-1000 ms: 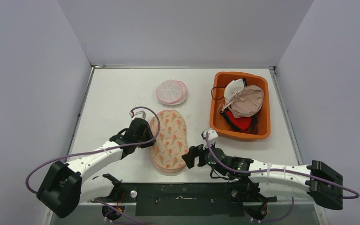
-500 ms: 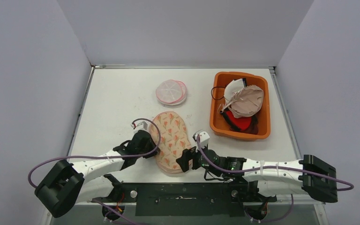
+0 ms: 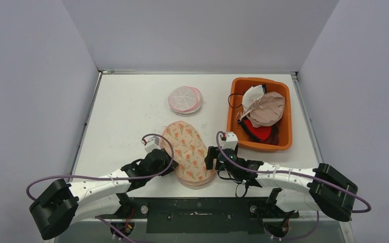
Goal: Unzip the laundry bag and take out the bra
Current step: Close the laundry bag at the center of the board.
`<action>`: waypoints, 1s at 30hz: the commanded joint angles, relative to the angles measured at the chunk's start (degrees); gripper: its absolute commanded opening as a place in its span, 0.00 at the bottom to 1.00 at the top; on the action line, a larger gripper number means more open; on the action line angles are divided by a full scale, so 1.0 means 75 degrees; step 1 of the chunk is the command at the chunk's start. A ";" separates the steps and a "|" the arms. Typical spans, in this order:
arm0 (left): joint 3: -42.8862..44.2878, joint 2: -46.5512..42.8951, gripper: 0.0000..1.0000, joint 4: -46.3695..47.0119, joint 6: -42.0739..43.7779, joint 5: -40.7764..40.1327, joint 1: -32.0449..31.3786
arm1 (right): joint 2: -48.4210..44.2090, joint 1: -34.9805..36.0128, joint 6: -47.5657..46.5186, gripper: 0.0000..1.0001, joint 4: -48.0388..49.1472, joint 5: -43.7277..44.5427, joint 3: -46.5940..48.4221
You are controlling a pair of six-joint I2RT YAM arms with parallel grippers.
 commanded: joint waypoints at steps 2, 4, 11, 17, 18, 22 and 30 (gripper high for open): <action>0.0794 -0.0876 0.35 -0.1730 0.0442 -0.1134 0.0055 | -0.0502 -0.0389 -0.0703 0.83 -0.0484 -0.0343 0.0400; 0.1005 -0.1444 0.51 -0.2102 0.0791 -0.1321 0.0275 | -0.0888 -0.0363 -0.0927 0.87 -0.0937 -0.0475 0.0607; 0.1434 -0.2144 0.68 -0.1413 0.2115 -0.0616 0.1722 | -0.2052 0.0463 -0.0504 0.84 -0.0838 -0.1253 0.0350; 0.1830 -0.0480 0.50 0.0000 0.2540 0.0179 0.2328 | -0.0596 0.2237 -0.0612 0.70 -0.0252 0.0086 0.0689; 0.1877 -0.0171 0.47 0.0274 0.2586 0.0260 0.2367 | -0.0315 0.2343 -0.0598 0.68 -0.0225 0.0279 0.0734; 0.1941 0.0906 0.41 0.1176 0.2623 0.0957 0.2477 | 0.0490 0.2304 -0.0321 0.61 -0.0418 0.0917 0.0802; 0.1625 0.1769 0.36 0.0882 0.2675 0.0276 0.2503 | 0.0557 0.1365 -0.0221 0.64 -0.0532 0.0957 0.0395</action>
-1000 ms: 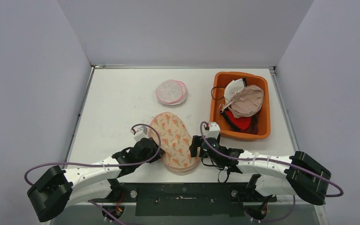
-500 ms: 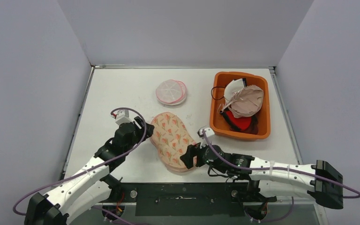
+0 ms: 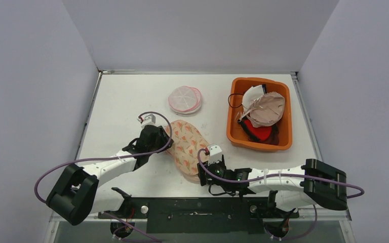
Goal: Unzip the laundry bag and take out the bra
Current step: Close the laundry bag at the center of the board.
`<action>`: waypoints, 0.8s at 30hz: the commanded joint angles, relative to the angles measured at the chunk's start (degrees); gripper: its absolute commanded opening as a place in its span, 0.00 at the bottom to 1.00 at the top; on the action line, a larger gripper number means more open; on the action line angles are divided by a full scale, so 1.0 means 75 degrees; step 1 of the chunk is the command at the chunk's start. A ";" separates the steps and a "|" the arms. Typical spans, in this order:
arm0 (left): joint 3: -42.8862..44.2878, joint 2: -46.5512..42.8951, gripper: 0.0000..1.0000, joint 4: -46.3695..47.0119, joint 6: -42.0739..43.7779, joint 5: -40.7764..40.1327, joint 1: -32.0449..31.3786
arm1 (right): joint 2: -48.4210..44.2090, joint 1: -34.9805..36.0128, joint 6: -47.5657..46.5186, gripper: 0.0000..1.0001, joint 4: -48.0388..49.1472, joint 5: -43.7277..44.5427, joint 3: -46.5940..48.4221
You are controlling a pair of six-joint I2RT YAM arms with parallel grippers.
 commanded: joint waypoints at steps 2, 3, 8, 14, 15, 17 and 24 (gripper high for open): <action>-0.0050 0.0146 0.36 0.0165 0.0301 -0.0636 0.0073 | -0.0178 -0.0786 -0.0094 0.65 0.0211 0.0133 -0.0168; -0.0114 0.0186 0.35 0.0159 0.0305 -0.0650 0.0073 | -0.0158 -0.0978 -0.0210 0.65 0.0241 0.0061 -0.0153; -0.0493 0.0309 0.32 0.0356 0.0084 -0.0499 0.0085 | 0.0117 -0.1499 -0.0682 0.67 0.0263 -0.0193 0.0119; -0.1225 -0.0339 0.24 0.0348 -0.0148 -0.0582 0.0049 | 0.0153 -0.1593 -0.1069 0.72 -0.0199 0.0046 0.0502; -0.1435 -0.0601 0.24 0.0329 -0.0227 -0.0566 0.0039 | 0.0080 -0.1593 -0.1141 0.75 -0.0327 0.0072 0.0527; -0.1689 -0.1031 0.23 0.0190 -0.0423 -0.0540 -0.0036 | -0.0159 -0.1593 -0.1293 0.81 -0.0565 0.0053 0.0608; -0.1555 -0.3430 0.26 -0.1740 -0.0855 -0.1072 -0.0418 | -0.1614 -0.0876 -0.1146 0.94 -0.1562 -0.0117 0.0961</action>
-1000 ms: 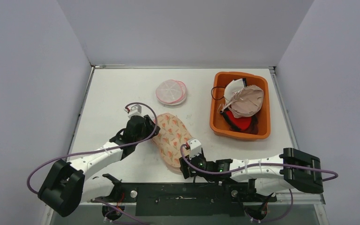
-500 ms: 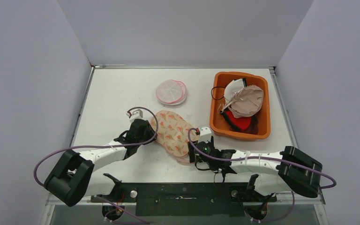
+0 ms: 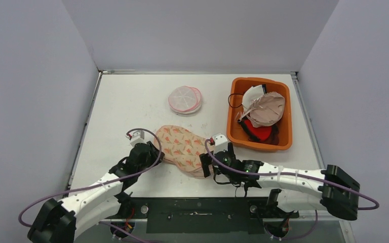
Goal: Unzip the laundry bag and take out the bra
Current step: Close the laundry bag at the center of the board.
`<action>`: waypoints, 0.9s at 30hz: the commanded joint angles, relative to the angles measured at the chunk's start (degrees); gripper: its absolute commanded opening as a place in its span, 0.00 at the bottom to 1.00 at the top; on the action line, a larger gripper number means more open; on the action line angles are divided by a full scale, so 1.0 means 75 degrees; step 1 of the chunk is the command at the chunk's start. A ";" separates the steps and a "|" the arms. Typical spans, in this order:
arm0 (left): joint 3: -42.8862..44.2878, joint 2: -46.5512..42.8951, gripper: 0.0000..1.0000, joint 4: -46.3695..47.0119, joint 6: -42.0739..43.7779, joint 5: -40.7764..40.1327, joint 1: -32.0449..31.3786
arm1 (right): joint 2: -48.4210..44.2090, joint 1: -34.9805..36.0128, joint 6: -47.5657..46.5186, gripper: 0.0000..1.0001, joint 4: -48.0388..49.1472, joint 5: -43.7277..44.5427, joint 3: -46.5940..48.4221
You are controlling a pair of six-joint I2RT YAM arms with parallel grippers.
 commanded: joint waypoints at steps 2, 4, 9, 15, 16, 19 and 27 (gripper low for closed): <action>0.0624 -0.1723 0.36 -0.1655 -0.0271 -0.0748 -0.0136 | -0.1354 0.0617 0.0708 0.95 -0.0745 0.0306 0.0488; 0.0906 -0.1983 0.50 -0.1942 -0.0101 -0.1112 -0.0120 | -0.1713 0.0651 0.1492 0.96 -0.0729 0.0424 0.0277; 0.1364 -0.1437 0.68 -0.1505 0.0198 -0.1423 0.0001 | -0.2330 0.0618 0.3142 0.97 -0.0075 0.0893 -0.0650; 0.1510 0.0278 0.60 0.1069 0.0983 -0.0568 0.0057 | -0.2464 0.0594 0.4271 0.92 0.0619 0.1690 -0.1203; 0.1554 0.0619 0.60 0.1261 0.1098 -0.0657 0.0057 | -0.2380 0.0538 0.4379 0.93 0.0431 0.1863 -0.1232; 0.1698 0.1541 0.60 0.1445 0.1259 -0.0759 0.0128 | -0.2181 0.0032 0.4160 0.93 0.0878 0.1393 -0.1456; 0.0743 0.1451 0.52 0.1562 0.0395 -0.0990 0.0134 | -0.1025 -0.0941 0.3606 0.88 0.1798 0.0025 -0.1473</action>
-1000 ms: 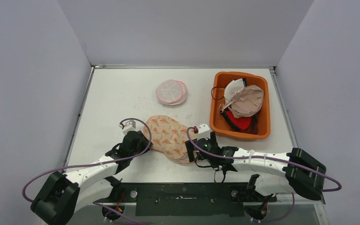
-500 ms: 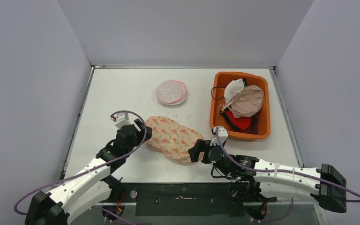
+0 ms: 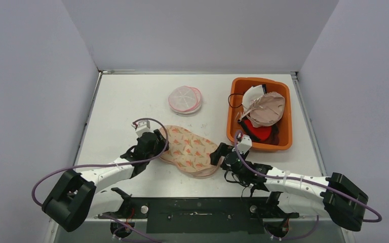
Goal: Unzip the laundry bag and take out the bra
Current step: Close the laundry bag at the center of the board.
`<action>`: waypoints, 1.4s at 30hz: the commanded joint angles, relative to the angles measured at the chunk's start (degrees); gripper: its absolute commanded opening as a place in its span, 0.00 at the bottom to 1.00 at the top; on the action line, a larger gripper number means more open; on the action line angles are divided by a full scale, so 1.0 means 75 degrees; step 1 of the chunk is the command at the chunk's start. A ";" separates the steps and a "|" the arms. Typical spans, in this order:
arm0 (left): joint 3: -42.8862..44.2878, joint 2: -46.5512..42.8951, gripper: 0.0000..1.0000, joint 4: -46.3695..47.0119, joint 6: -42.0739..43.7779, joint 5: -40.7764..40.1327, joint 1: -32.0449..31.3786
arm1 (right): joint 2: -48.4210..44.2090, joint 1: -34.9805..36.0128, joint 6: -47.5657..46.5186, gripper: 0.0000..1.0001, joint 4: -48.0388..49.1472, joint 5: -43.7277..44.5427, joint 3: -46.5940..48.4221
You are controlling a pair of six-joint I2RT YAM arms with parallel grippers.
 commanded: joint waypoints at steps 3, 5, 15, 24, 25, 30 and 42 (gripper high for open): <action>-0.0806 -0.1092 0.51 0.0093 -0.0716 -0.0367 0.0012 | 0.0984 -0.0441 -0.0497 0.79 0.1074 -0.0938 0.0107; -0.1121 -0.1544 0.51 -0.0043 -0.0897 -0.0369 0.0005 | 0.1297 -0.0528 -0.0727 0.71 0.1218 -0.1091 0.0197; -0.1836 -0.2720 0.47 -0.0696 -0.1995 0.0057 -0.0275 | 0.2592 -0.0851 -0.2841 0.50 0.1235 -0.1158 0.1431; -0.1697 -0.3080 0.50 -0.1769 -0.2549 -0.0612 -0.1180 | 0.2940 -0.1156 -0.3791 0.60 0.0891 -0.1301 0.2256; -0.1598 -0.3241 0.52 -0.2067 -0.2548 -0.0668 -0.1179 | 0.2725 -0.1133 -0.3848 0.68 0.0575 -0.1269 0.2343; -0.1026 -0.4394 0.59 -0.3195 -0.1829 -0.0765 -0.1157 | 0.1480 -0.1010 -0.4265 0.87 -0.0980 -0.1193 0.2879; -0.0262 -0.3907 0.48 -0.1989 -0.0906 0.0381 -0.1025 | 0.1464 -0.0105 -0.3752 0.46 0.1247 -0.3650 0.2236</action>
